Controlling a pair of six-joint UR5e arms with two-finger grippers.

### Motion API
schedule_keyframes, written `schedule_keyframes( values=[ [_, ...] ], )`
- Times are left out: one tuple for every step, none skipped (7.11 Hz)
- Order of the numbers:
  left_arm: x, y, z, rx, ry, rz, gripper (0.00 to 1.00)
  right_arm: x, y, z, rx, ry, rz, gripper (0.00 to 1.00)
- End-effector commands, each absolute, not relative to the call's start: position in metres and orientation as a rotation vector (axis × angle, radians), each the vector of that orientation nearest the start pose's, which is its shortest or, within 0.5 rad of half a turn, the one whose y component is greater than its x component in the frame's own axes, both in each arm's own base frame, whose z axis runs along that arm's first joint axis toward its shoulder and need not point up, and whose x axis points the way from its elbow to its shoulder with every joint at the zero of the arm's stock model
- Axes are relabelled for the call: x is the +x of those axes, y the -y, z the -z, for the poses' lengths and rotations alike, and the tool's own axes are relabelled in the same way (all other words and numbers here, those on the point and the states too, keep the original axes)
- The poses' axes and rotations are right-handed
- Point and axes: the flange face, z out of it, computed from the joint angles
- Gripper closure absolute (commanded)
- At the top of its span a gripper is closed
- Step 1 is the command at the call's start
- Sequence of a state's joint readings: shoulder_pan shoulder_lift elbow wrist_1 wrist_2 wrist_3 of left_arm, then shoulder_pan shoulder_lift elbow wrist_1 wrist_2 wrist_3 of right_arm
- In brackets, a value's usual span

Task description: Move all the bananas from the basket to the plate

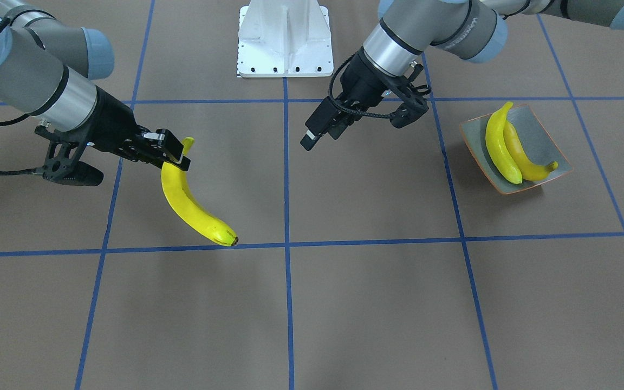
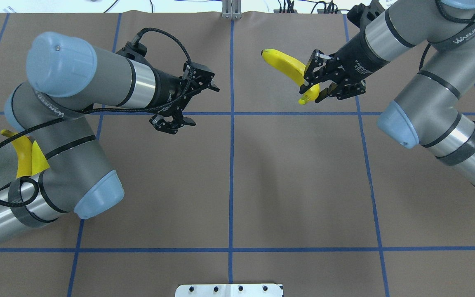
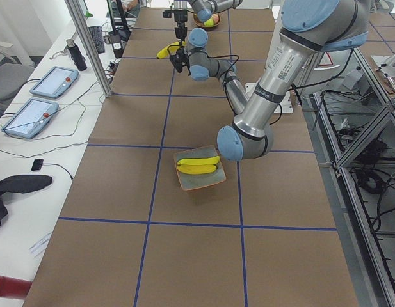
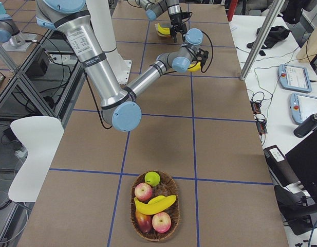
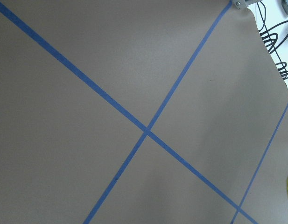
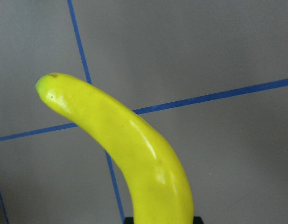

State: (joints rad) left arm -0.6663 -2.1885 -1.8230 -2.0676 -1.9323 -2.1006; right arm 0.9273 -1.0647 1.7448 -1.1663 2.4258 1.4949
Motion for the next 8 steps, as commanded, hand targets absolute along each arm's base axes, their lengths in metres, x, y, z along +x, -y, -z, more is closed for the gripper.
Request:
schedule_keyframes(
  values=[
    [0.421,0.452,-0.11,-0.238,-1.448,0.769,0.0,-0.339,0.51,-0.215,-0.232,1.333,-0.362,1.0],
    [0.422,0.455,-0.104,-0.239,-1.484,0.807,0.0,-0.359,0.493,-0.208,-0.228,1.376,-0.382,1.0],
    [0.426,0.459,-0.106,-0.238,-1.494,0.81,0.0,-0.365,0.483,-0.201,-0.25,1.404,-0.384,1.0],
    [0.432,0.466,-0.103,-0.22,-1.515,0.815,0.0,-0.371,0.47,-0.194,-0.258,1.415,-0.355,1.0],
    [0.441,0.473,-0.103,-0.219,-1.509,0.817,0.0,-0.371,0.46,-0.185,-0.259,1.431,-0.337,1.0],
    [0.445,0.477,-0.101,-0.203,-1.522,0.828,0.0,-0.376,0.453,-0.182,-0.267,1.434,-0.326,1.0],
    [0.45,0.482,-0.1,-0.191,-1.531,0.836,0.0,-0.376,0.452,-0.182,-0.29,1.433,-0.348,1.0],
    [0.45,0.483,-0.1,-0.189,-1.531,0.837,0.0,-0.375,0.449,-0.178,-0.297,1.44,-0.35,1.0]
  ],
)
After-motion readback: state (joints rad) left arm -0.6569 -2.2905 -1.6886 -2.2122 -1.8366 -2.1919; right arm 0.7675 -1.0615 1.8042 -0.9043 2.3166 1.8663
